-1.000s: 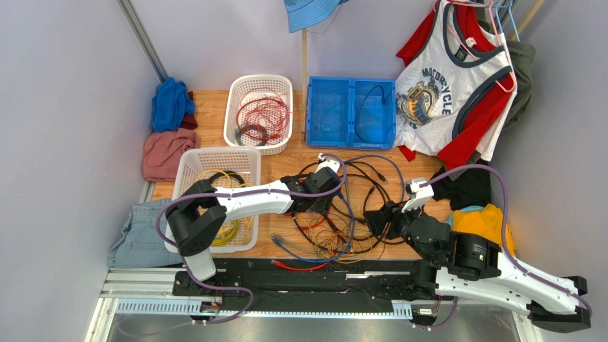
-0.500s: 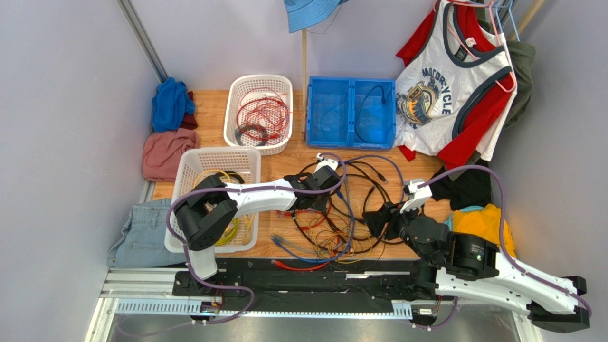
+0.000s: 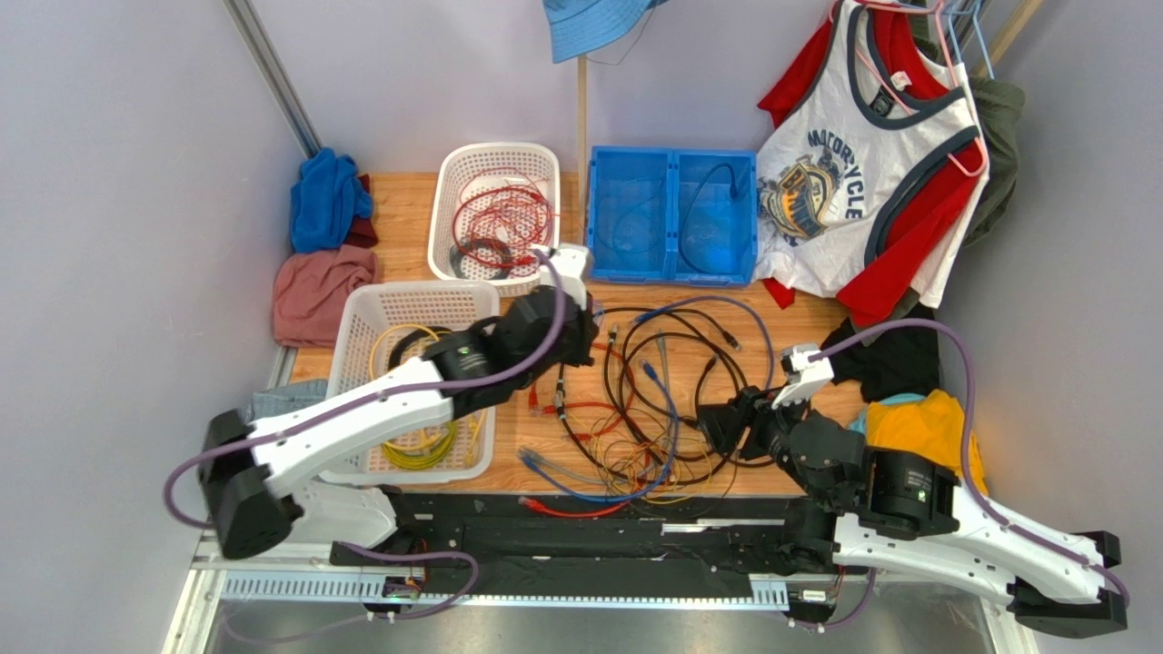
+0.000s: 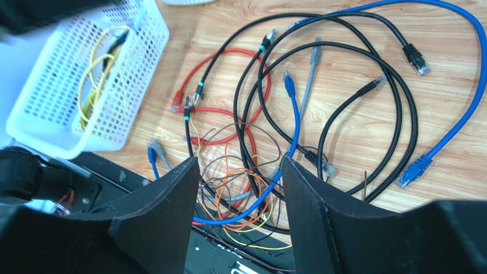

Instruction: Untangle the cables

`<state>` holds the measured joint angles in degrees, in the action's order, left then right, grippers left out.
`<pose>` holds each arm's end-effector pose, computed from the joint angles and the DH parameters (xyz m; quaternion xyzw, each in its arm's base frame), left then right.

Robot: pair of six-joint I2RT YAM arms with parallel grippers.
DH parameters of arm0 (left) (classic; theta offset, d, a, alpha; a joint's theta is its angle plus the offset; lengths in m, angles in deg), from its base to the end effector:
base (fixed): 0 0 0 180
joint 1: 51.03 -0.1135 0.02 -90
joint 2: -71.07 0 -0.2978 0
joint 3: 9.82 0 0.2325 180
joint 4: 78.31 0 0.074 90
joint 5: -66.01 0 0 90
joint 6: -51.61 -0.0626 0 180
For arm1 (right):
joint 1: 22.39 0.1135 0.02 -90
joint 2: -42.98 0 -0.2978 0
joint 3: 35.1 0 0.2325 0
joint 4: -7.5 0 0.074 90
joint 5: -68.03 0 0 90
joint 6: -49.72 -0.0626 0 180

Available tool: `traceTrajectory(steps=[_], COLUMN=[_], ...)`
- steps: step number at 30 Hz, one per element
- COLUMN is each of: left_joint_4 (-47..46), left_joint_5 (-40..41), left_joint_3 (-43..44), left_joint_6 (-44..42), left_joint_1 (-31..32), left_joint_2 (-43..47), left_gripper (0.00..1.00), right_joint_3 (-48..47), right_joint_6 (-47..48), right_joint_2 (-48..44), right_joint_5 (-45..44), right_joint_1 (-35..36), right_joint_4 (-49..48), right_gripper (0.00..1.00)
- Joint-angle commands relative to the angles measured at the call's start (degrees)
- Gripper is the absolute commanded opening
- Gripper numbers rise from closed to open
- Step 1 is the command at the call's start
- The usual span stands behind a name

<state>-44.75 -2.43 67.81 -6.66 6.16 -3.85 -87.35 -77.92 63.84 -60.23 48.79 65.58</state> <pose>0.1755 -0.2298 0.3442 0.0982 0.8537 -0.2235 0.4600 0.0529 0.0350 0.2853 -0.0674 0.8196 0.2409 0.5154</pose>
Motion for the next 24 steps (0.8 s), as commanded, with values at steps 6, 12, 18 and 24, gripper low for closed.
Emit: traceTrajectory(steps=[6, 12, 18, 24], left_joint_4=[-3.5, -2.3, 0.1, 1.6], left_joint_5=[3.1, -8.6, -16.0, -21.2], left_joint_3=[11.7, 25.9, 44.2, 58.4], left_joint_6=[-11.9, -10.1, -9.7, -8.3], left_joint_1=[-1.1, -11.3, -18.2, -21.7], left_joint_2=[3.5, -13.4, -31.9, -45.9], left_gripper=[0.00, 0.00, 0.00, 0.00], right_joint_3=[2.1, 1.2, 0.9, 3.7], right_joint_6=[-3.1, -1.7, 0.4, -0.2], right_joint_2=[-10.7, -9.5, -7.2, -7.0], right_joint_5=[-5.3, -6.4, -8.2, -7.8], right_joint_1=[-0.2, -0.2, -0.2, -0.2], right_joint_4=[0.2, 0.2, -1.6, -4.3], right_gripper=[0.57, 0.57, 0.57, 0.57])
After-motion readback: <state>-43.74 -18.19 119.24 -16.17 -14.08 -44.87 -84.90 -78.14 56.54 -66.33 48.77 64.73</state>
